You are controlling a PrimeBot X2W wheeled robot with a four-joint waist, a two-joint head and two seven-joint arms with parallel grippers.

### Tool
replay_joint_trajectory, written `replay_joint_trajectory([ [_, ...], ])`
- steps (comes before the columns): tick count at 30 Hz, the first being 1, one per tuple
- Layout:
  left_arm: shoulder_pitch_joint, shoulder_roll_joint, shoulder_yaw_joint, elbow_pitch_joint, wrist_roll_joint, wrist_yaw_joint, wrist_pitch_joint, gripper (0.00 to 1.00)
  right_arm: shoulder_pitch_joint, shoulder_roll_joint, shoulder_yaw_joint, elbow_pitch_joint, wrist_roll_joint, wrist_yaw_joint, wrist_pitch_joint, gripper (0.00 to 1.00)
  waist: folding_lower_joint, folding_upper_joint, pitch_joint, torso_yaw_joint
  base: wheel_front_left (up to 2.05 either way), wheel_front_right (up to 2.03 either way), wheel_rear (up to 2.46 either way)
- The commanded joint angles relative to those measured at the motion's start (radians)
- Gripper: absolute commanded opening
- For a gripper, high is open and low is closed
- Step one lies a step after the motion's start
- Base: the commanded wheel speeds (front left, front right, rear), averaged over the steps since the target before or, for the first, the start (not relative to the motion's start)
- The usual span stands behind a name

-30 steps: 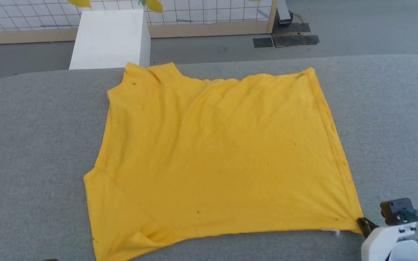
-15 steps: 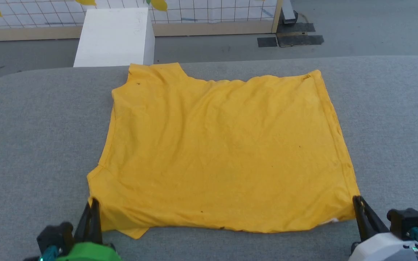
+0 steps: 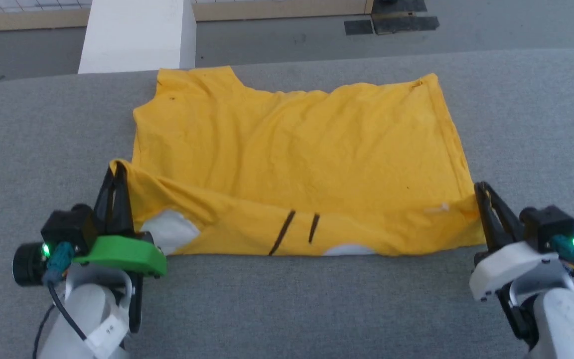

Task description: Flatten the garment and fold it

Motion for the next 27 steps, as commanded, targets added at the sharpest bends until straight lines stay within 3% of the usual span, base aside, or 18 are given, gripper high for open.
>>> replay_joint_trajectory([
  [1, -0.034, 0.004, 0.007, 0.017, 0.016, -0.011, -0.007, 0.00, -0.036, -0.009, 0.003, 0.014, -0.005, -0.002, 0.006, 0.00, 0.0001, 0.0000, 0.029, -0.003, 0.00, 0.00, 0.00],
  [8, -0.158, 0.042, 0.004, 0.170, 0.015, -0.061, 0.019, 0.00, -0.160, -0.036, 0.005, 0.105, -0.010, -0.002, 0.084, 0.00, 0.0001, 0.0000, 0.086, -0.007, 0.00, 0.00, 0.00],
  [14, -0.257, 0.074, -0.020, 0.308, -0.008, -0.121, 0.149, 0.00, -0.249, -0.047, -0.002, 0.217, 0.021, -0.002, 0.245, 0.00, 0.0001, 0.0000, 0.132, -0.008, 0.00, 0.00, 0.00],
  [22, -0.317, 0.092, -0.047, 0.471, -0.150, -0.218, 0.604, 0.00, -0.328, -0.063, 0.026, 0.295, 0.103, -0.002, 0.546, 0.00, 0.0001, 0.0000, 0.149, -0.009, 0.00, 0.00, 0.00],
  [25, -0.314, 0.097, -0.038, 0.463, -0.183, -0.217, 0.674, 0.00, -0.329, -0.068, 0.028, 0.285, 0.132, -0.002, 0.617, 0.00, 0.0001, 0.0000, 0.136, -0.006, 0.00, 0.00, 0.00],
  [26, -0.311, 0.099, -0.029, 0.449, -0.186, -0.208, 0.660, 0.44, -0.326, -0.069, 0.023, 0.273, 0.140, -0.002, 0.622, 0.15, 0.0001, 0.0000, 0.129, -0.003, 0.00, 0.00, 0.00],
  [27, -0.307, 0.101, -0.024, 0.434, -0.182, -0.200, 0.636, 0.94, -0.321, -0.068, 0.019, 0.263, 0.146, -0.002, 0.621, 0.42, 0.0001, 0.0000, 0.124, -0.002, 0.00, 0.00, 0.00],
])
